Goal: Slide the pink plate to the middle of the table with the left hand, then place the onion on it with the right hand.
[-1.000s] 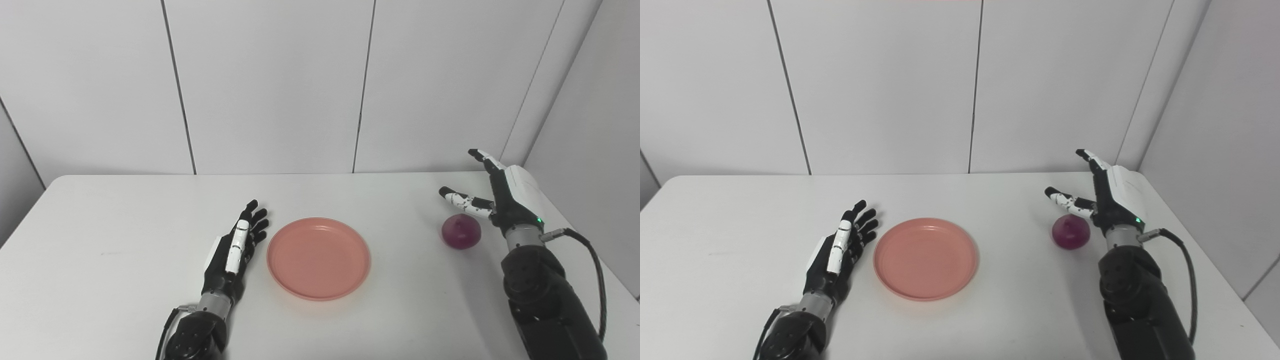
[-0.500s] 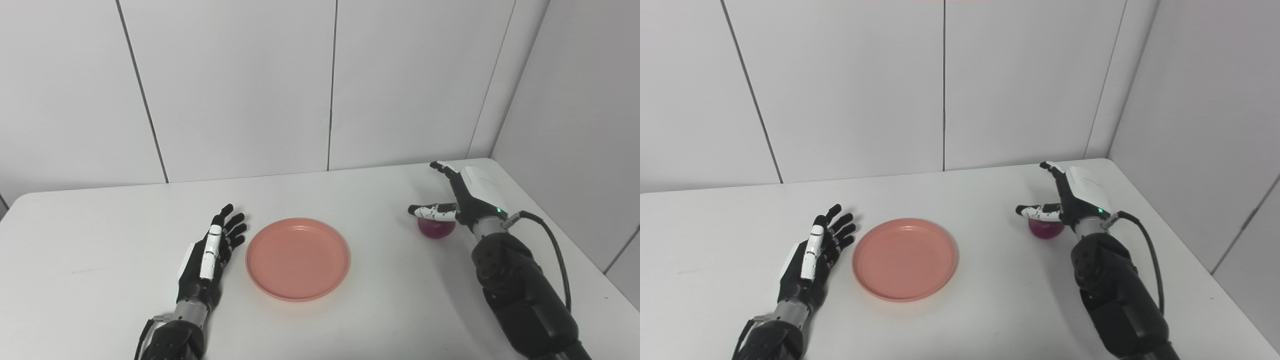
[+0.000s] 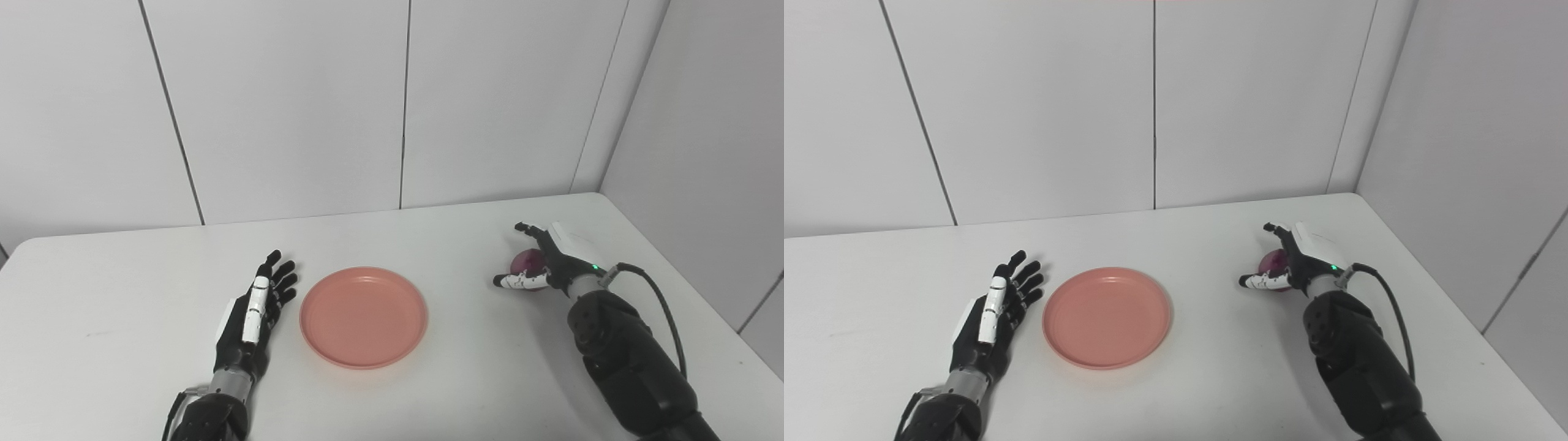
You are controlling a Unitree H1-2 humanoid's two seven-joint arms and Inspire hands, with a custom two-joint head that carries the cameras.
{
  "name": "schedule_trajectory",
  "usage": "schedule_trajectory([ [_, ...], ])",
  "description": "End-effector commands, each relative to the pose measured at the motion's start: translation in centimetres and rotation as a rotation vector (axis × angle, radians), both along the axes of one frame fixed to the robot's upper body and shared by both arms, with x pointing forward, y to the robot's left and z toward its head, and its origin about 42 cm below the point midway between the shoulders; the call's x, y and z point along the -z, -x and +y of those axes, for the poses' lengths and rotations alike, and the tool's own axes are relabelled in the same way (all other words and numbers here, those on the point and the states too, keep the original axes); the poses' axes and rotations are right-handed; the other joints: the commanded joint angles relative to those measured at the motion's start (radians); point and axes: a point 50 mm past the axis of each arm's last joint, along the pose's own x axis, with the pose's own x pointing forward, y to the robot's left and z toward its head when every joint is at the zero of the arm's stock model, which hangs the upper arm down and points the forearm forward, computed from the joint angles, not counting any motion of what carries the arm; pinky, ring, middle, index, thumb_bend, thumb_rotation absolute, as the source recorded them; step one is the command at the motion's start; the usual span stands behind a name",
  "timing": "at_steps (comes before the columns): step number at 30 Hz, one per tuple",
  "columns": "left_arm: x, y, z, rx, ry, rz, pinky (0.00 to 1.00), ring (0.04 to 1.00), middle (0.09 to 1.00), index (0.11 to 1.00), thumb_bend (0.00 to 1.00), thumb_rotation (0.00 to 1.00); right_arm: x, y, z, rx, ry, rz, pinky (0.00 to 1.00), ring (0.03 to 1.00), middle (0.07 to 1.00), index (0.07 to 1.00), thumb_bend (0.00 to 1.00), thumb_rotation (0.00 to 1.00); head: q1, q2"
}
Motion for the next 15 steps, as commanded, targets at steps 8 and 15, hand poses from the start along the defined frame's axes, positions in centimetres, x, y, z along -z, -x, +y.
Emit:
schedule_trajectory([
  [8,1.4,0.7,0.6,-0.009,0.000,0.066,0.92,0.912,0.913,0.929,0.57,1.00,-1.8,-1.5,0.5,0.016,-0.015,-0.099,0.66,0.809,0.840,0.806,0.88,0.09,0.003,-0.001],
  [15,1.3,0.7,0.6,-0.010,-0.008,0.061,0.91,0.909,0.913,0.930,0.56,1.00,-1.4,-1.4,0.6,0.039,-0.076,-0.165,0.34,0.472,0.571,0.646,0.58,0.00,0.004,0.000],
])
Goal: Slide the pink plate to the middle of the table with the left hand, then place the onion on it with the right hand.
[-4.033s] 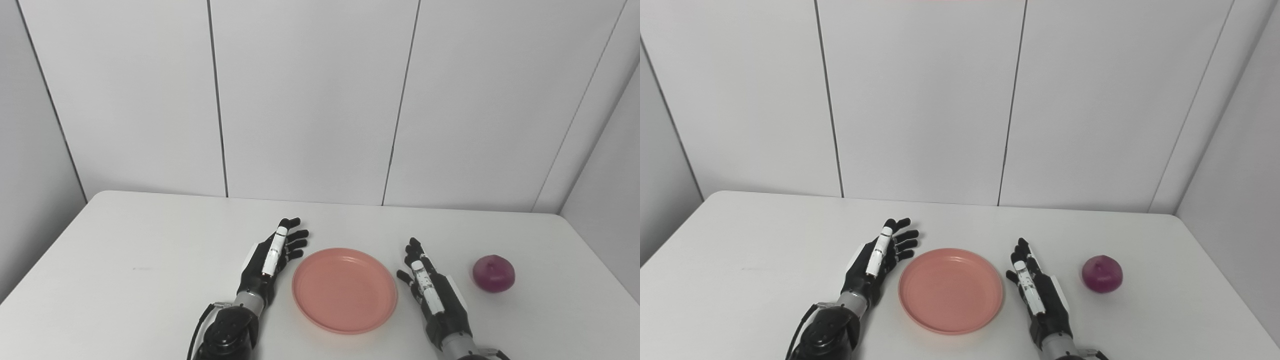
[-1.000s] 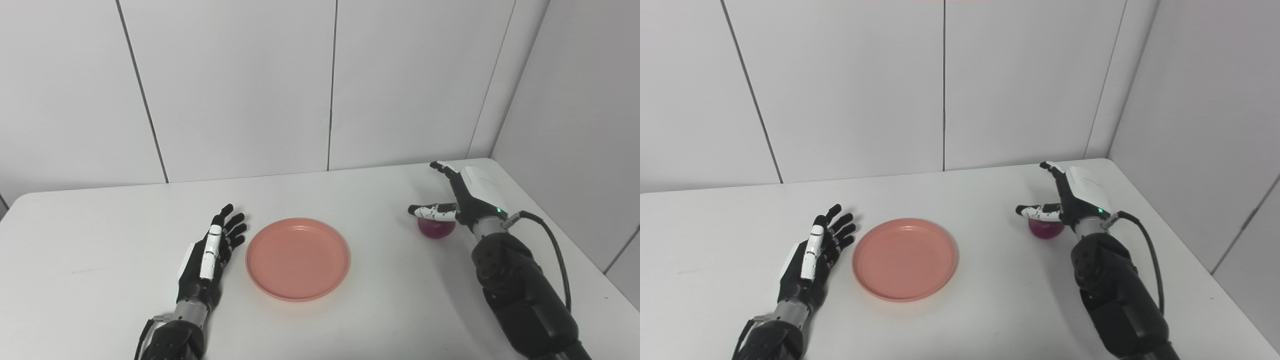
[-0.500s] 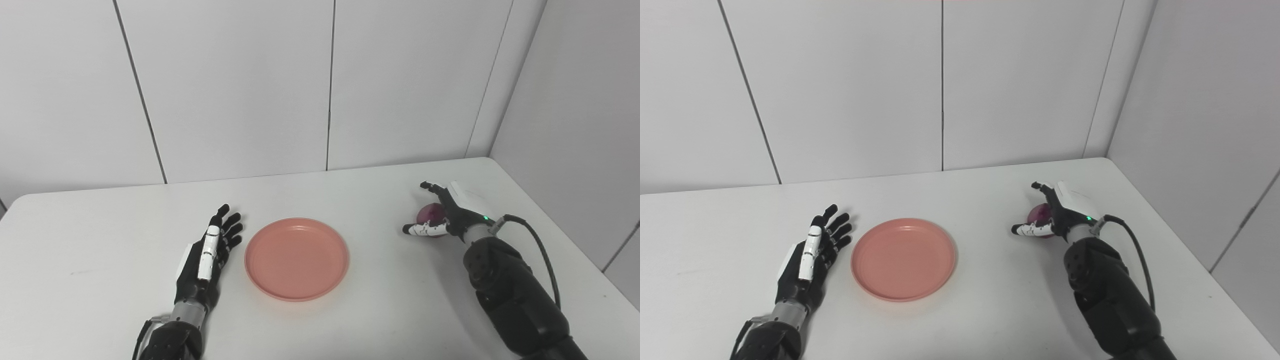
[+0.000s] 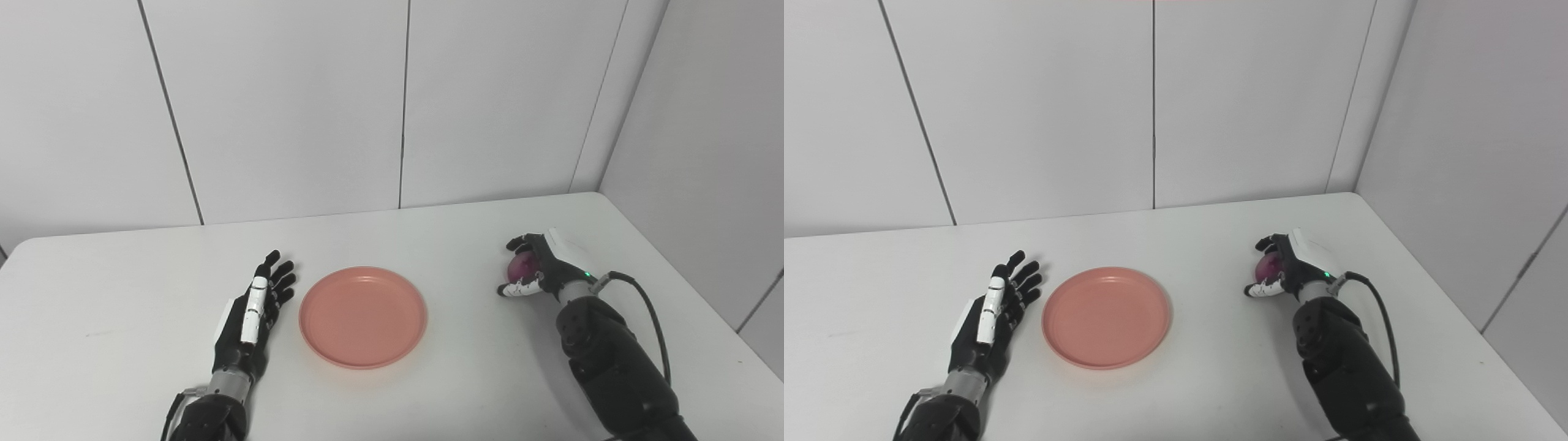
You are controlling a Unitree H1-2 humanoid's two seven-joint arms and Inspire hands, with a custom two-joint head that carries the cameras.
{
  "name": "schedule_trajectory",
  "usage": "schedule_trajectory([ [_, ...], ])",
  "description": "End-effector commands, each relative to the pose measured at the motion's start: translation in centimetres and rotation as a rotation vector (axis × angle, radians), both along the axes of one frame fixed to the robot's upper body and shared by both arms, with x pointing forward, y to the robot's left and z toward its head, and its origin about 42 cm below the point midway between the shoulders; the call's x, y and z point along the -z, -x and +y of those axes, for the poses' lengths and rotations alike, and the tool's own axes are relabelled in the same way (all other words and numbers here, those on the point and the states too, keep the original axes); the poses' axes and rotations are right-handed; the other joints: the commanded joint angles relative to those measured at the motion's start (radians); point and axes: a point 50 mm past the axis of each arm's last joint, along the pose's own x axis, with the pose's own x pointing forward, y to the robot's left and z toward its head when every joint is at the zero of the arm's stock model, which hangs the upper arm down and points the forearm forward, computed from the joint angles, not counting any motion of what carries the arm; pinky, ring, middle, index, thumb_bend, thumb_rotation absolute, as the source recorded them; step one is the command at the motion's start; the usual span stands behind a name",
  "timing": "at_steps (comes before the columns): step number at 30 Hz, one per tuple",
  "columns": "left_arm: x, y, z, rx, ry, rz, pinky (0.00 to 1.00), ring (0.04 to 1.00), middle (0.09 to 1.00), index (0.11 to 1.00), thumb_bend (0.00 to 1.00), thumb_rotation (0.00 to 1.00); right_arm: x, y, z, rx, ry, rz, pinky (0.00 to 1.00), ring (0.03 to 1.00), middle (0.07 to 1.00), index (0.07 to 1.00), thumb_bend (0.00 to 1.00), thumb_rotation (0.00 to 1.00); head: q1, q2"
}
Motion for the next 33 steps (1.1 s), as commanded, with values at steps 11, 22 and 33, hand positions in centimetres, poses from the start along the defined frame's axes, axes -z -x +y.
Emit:
schedule_trajectory([
  [11,1.5,0.7,0.6,-0.008,-0.020,0.059,0.91,0.905,0.913,0.931,0.57,1.00,-3.0,-0.9,-0.1,0.018,-0.022,-0.168,0.27,0.386,0.471,0.518,0.52,0.00,0.008,0.001],
  [22,1.3,0.9,-0.2,-0.016,0.001,0.067,0.90,0.901,0.907,0.919,0.55,1.00,-4.5,-0.4,0.8,-0.011,-0.040,-0.269,0.29,0.388,0.481,0.513,0.52,0.00,0.052,-0.003],
  [33,1.1,1.2,-2.0,-0.006,0.002,0.068,0.92,0.916,0.917,0.924,0.54,1.00,-5.2,1.2,4.8,-0.217,-0.133,-0.431,0.31,0.401,0.506,0.505,0.52,0.00,0.148,-0.013],
])
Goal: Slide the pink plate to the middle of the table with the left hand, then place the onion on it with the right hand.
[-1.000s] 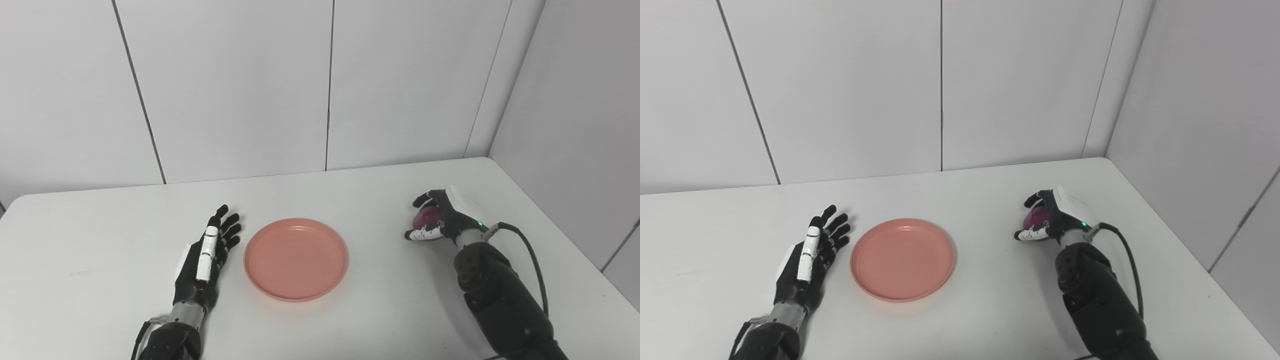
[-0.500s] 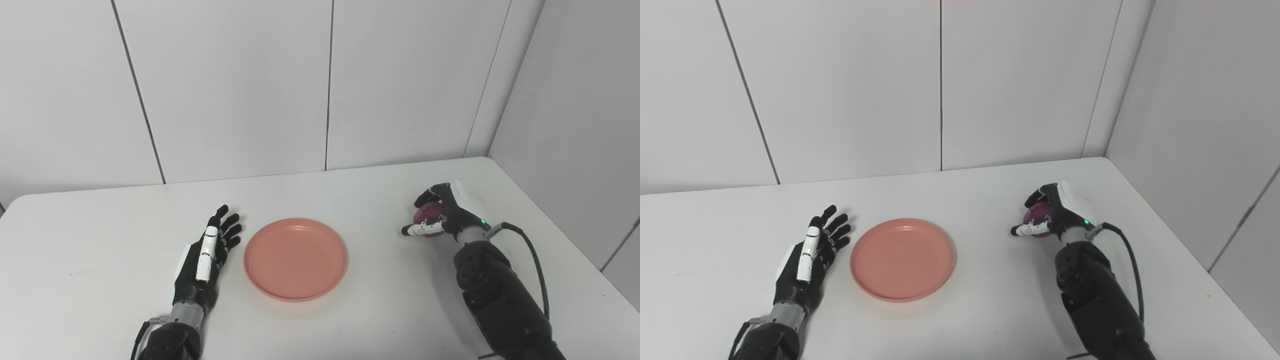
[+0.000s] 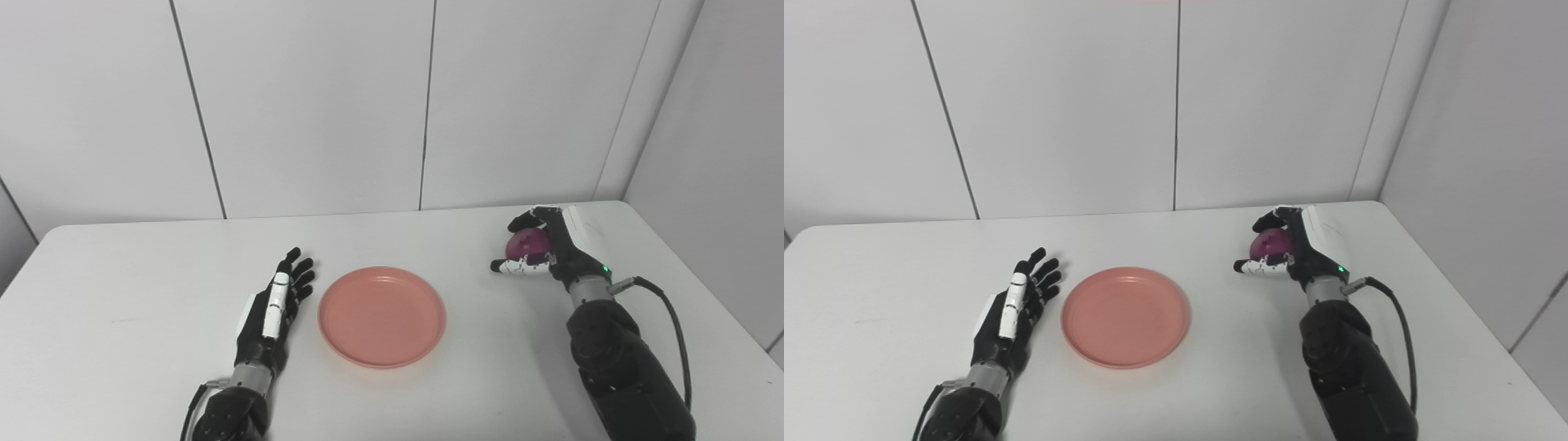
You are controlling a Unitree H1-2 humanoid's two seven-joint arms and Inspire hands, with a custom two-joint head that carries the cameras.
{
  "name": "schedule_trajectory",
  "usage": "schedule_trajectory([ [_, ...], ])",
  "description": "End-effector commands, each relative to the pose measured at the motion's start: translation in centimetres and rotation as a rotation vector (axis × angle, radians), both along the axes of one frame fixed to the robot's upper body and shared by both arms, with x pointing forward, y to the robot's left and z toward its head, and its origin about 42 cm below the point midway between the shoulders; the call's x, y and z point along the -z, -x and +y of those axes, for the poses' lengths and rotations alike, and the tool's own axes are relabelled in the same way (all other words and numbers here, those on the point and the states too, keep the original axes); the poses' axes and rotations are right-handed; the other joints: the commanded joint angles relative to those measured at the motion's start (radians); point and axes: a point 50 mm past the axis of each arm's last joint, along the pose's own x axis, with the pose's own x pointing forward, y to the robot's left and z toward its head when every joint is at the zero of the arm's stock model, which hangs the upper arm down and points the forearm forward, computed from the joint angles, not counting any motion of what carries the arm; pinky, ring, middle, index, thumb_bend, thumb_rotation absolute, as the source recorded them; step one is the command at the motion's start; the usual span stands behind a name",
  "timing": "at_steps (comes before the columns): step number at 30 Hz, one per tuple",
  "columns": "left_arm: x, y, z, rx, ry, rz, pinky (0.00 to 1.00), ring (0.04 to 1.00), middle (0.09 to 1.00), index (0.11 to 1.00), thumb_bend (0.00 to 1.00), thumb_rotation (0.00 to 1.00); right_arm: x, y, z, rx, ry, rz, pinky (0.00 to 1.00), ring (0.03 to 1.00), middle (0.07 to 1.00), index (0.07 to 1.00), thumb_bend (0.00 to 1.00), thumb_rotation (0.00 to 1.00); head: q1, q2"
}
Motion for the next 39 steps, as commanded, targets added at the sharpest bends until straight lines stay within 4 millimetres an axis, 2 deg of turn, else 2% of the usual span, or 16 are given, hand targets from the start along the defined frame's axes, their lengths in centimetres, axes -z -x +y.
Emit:
schedule_trajectory([
  [1,1.1,0.7,-0.9,0.005,-0.005,0.067,0.92,0.915,0.916,0.924,0.54,1.00,-1.7,0.1,1.2,-0.093,-0.016,-0.132,0.33,0.411,0.516,0.499,0.52,0.00,0.014,-0.002],
  [7,1.1,0.6,-1.9,0.002,-0.011,0.068,0.93,0.921,0.922,0.935,0.55,1.00,-0.2,0.8,3.5,-0.210,-0.105,-0.162,0.31,0.398,0.496,0.510,0.52,0.00,0.047,-0.005],
  [13,1.0,0.5,-2.6,0.003,-0.022,0.064,0.93,0.916,0.922,0.942,0.57,1.00,0.4,1.4,5.3,-0.266,-0.122,-0.170,0.30,0.393,0.486,0.512,0.52,0.00,0.068,-0.010],
  [16,1.0,0.4,-3.0,0.004,-0.022,0.061,0.94,0.916,0.926,0.944,0.55,1.00,0.6,1.5,6.4,-0.304,-0.127,-0.156,0.35,0.416,0.523,0.497,0.51,0.00,0.080,-0.014],
  [21,0.9,0.3,-3.3,0.003,-0.017,0.063,0.93,0.915,0.925,0.937,0.54,1.00,1.0,1.5,8.2,-0.355,-0.125,-0.109,0.38,0.435,0.534,0.485,0.51,0.00,0.094,-0.019],
  [24,0.8,0.3,-3.3,0.008,-0.019,0.061,0.95,0.919,0.927,0.942,0.55,1.00,1.5,1.2,9.5,-0.387,-0.124,-0.092,0.38,0.433,0.531,0.487,0.51,0.00,0.099,-0.021],
  [26,0.8,0.3,-3.3,0.007,-0.021,0.062,0.95,0.921,0.928,0.946,0.55,1.00,1.8,1.1,10.1,-0.402,-0.127,-0.083,0.32,0.415,0.525,0.495,0.51,0.00,0.115,-0.024],
  [30,0.8,0.4,-3.6,0.004,-0.020,0.061,0.95,0.923,0.930,0.944,0.54,1.00,2.6,0.8,11.2,-0.450,-0.152,-0.066,0.36,0.421,0.513,0.497,0.52,0.00,0.159,-0.027],
  [37,0.9,0.5,-3.9,-0.004,-0.014,0.054,0.96,0.926,0.928,0.946,0.54,1.00,3.8,0.3,12.8,-0.484,-0.127,-0.030,0.38,0.430,0.515,0.491,0.52,0.00,0.166,-0.023],
  [39,0.9,0.4,-3.9,-0.008,-0.015,0.053,0.95,0.924,0.925,0.943,0.54,1.00,4.2,0.0,13.1,-0.489,-0.119,-0.023,0.33,0.400,0.486,0.512,0.52,0.00,0.166,-0.023],
])
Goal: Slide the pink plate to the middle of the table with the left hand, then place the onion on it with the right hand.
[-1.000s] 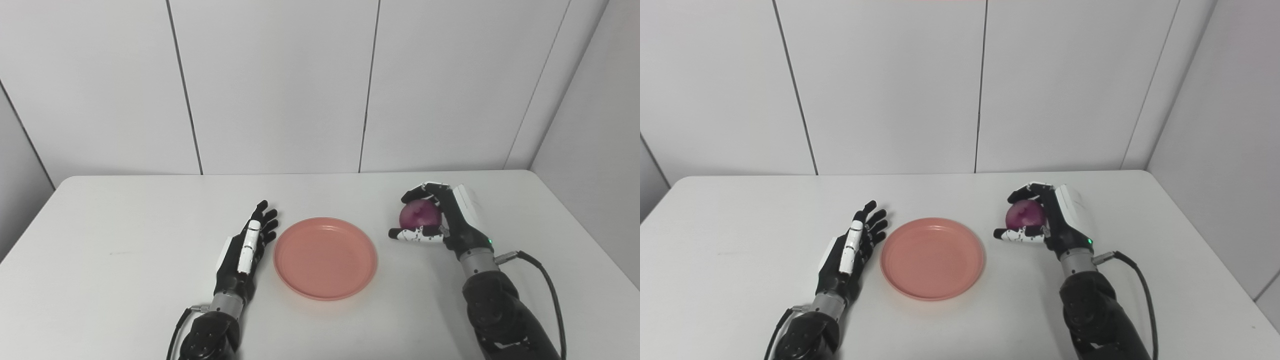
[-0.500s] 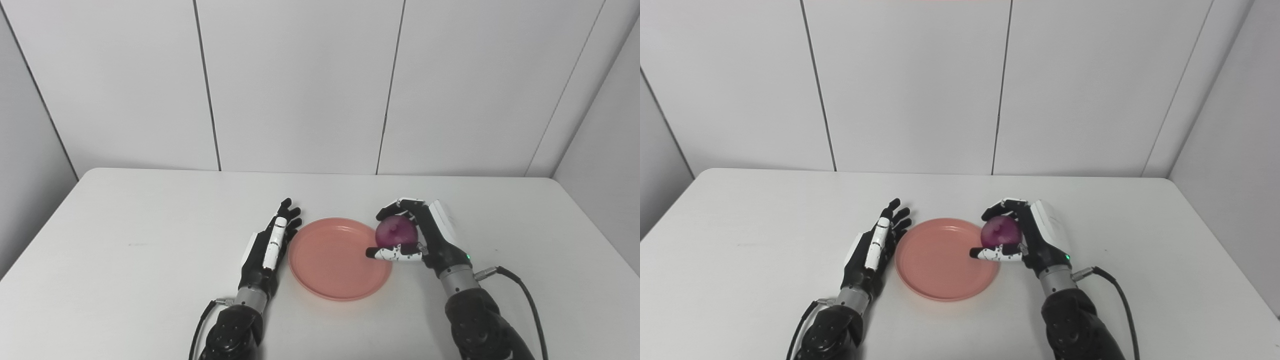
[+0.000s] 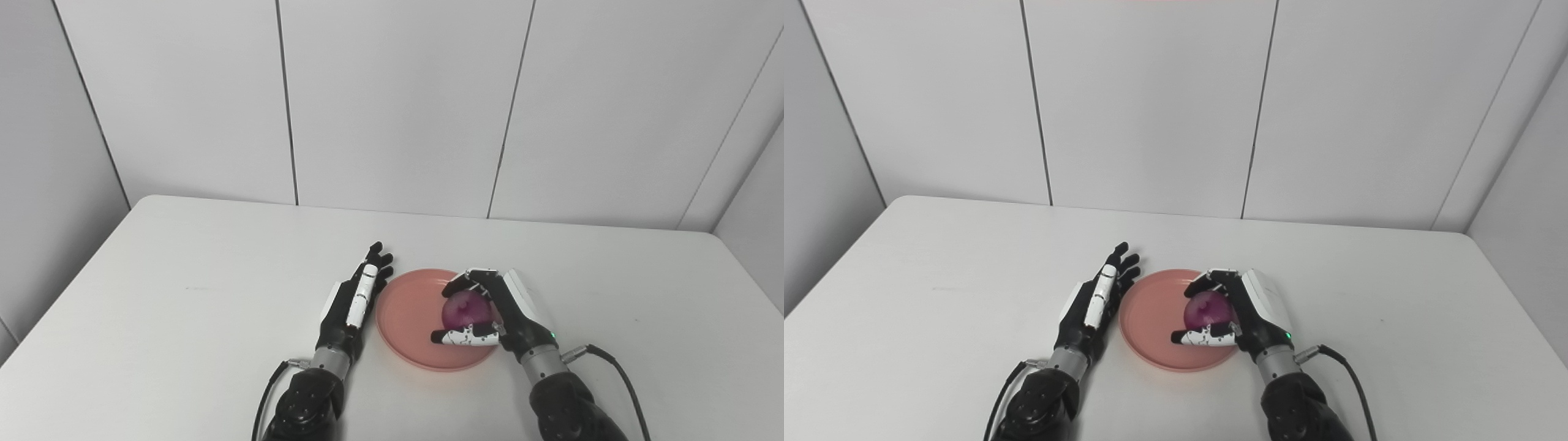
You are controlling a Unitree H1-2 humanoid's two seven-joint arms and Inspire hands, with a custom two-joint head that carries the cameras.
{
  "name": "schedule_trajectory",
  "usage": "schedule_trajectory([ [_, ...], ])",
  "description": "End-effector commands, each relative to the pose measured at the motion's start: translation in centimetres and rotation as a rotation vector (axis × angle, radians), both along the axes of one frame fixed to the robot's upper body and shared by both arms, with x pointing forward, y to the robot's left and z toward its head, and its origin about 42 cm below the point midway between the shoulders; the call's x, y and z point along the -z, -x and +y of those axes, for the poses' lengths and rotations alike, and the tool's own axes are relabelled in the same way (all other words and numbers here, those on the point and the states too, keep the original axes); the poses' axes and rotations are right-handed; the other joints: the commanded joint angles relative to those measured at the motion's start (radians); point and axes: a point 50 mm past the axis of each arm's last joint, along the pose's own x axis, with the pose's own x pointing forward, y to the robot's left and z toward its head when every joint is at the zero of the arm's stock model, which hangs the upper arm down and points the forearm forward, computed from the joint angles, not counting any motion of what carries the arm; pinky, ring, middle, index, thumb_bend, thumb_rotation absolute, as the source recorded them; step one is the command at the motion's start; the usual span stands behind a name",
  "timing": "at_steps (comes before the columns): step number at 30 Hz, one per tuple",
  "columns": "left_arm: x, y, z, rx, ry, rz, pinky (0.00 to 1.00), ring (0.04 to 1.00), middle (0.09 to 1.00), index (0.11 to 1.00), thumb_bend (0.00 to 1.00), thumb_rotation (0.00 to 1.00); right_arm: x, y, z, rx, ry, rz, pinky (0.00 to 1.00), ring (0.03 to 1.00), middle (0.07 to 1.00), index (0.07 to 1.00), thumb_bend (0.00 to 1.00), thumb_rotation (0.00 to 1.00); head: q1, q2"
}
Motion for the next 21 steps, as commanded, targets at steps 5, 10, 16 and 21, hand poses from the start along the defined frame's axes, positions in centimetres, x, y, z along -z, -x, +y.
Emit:
schedule_trajectory([
  [5,1.0,0.2,-0.6,-0.004,-0.003,0.049,0.94,0.919,0.924,0.939,0.55,1.00,-1.9,-1.8,1.5,-0.060,0.040,-0.117,0.27,0.377,0.476,0.521,0.51,0.00,0.001,0.000],
  [10,1.0,0.2,-0.4,-0.006,-0.006,0.051,0.93,0.917,0.924,0.940,0.55,1.00,-1.4,-2.1,2.1,-0.063,0.046,-0.106,0.28,0.379,0.466,0.521,0.51,0.00,-0.003,-0.001],
  [16,1.1,0.2,-0.3,-0.011,-0.008,0.052,0.92,0.915,0.921,0.938,0.54,1.00,-1.2,-2.3,2.8,-0.072,0.032,-0.087,0.37,0.406,0.482,0.520,0.51,0.00,-0.017,-0.003],
  [21,1.1,0.2,-0.1,-0.011,-0.005,0.051,0.92,0.921,0.921,0.933,0.53,1.00,-1.4,-2.3,3.1,-0.086,0.032,-0.099,0.49,0.446,0.522,0.498,0.51,0.00,-0.032,-0.002],
])
